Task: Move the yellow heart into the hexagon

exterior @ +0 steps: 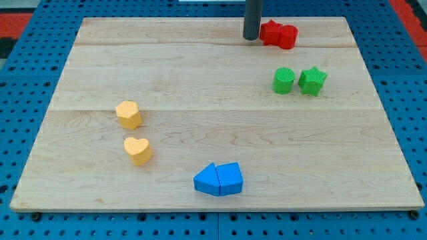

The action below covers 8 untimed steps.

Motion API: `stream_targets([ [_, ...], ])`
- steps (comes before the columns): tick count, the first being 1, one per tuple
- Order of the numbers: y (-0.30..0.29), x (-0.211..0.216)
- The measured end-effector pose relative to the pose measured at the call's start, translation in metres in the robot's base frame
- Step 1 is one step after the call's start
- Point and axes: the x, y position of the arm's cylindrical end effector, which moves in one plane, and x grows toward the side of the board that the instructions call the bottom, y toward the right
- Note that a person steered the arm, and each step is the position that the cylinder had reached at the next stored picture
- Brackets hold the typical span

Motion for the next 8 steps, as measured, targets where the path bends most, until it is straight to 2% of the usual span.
stream_targets([
  [2, -0.036, 0.02],
  [3, -0.048, 0.047],
  [5, -0.08, 0.149],
  [6, -0.08, 0.182],
  [7, -0.09, 0.185],
  [8, -0.125, 0.234],
])
